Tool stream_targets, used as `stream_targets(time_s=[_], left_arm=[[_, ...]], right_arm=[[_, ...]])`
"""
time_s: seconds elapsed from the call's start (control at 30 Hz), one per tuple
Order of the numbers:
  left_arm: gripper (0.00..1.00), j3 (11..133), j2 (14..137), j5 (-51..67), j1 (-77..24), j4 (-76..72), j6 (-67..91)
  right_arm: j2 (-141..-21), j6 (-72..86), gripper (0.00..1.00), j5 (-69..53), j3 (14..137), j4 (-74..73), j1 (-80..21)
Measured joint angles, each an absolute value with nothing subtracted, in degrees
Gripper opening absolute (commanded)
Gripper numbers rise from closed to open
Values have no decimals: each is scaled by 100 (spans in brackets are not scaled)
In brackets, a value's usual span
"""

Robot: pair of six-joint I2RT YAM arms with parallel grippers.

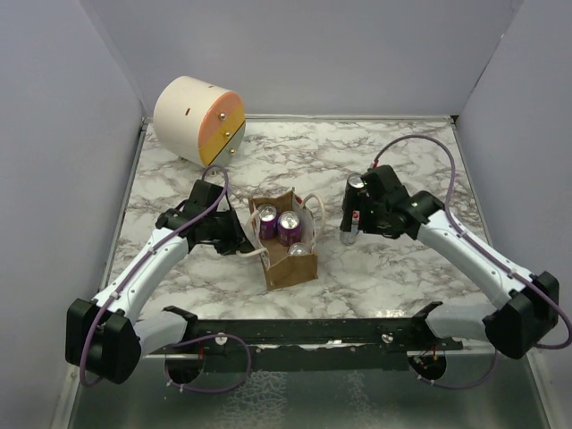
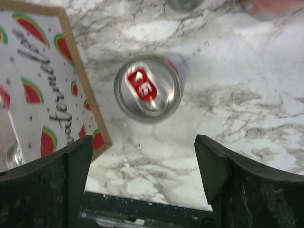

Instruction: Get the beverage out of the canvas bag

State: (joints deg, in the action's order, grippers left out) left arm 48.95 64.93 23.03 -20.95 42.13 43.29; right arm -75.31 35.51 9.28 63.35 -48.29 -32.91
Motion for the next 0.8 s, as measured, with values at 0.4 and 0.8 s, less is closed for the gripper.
stream_targets(time_s=[0.4, 0.8], left_arm=[[0, 4775, 6320, 2410, -2095, 4158, 4377], [0, 4775, 6272, 2416, -2095, 4167, 4377]], right_arm=[[-5924, 3629, 88, -224, 5618, -5448, -3291], [-7000, 3555, 92, -1662, 7876, -4923, -3400]])
